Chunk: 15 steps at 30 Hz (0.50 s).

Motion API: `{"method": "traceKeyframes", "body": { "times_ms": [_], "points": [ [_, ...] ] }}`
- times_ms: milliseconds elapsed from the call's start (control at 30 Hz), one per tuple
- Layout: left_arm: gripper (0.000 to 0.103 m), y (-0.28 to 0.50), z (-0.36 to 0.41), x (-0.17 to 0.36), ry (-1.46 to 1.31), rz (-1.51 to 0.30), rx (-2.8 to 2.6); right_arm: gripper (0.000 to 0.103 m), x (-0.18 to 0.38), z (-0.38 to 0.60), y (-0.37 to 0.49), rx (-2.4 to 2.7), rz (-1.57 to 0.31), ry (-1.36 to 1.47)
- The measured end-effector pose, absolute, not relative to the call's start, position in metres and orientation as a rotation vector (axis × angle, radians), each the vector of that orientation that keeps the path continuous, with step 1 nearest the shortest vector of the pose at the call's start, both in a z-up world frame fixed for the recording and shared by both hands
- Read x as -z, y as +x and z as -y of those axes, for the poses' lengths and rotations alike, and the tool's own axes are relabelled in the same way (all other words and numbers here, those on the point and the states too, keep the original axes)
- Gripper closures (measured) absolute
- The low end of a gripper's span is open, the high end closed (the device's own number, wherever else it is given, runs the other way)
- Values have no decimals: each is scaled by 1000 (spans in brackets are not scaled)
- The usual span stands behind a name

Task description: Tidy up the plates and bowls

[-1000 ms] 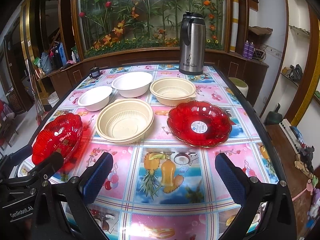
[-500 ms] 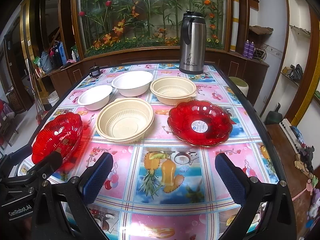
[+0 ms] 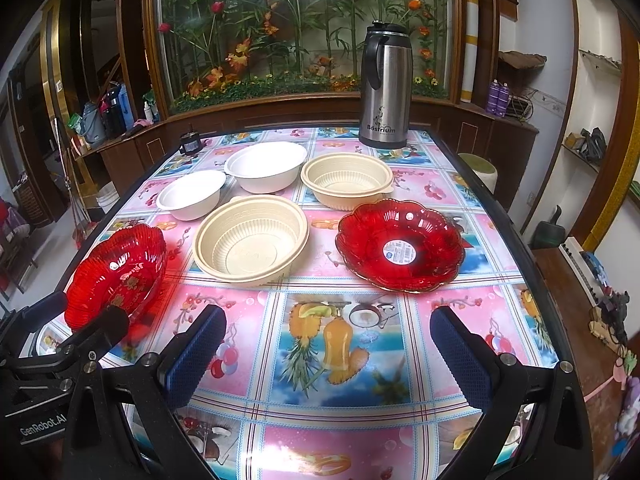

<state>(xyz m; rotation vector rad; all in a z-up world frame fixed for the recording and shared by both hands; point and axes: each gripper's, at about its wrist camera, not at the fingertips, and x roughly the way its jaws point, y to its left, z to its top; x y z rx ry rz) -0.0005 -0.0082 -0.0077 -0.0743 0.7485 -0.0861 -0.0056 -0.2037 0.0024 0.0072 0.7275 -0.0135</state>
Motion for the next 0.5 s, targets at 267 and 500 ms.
{"method": "traceKeyframes", "body": {
  "times_ms": [267,500],
  "points": [
    [0,-2,10,9,-75,-751,91,0,-2,203,-8,14,-729,8],
    [0,-3,9,10,-79,-753,91,0,-2,203,-8,11,-730,10]
  ]
}}
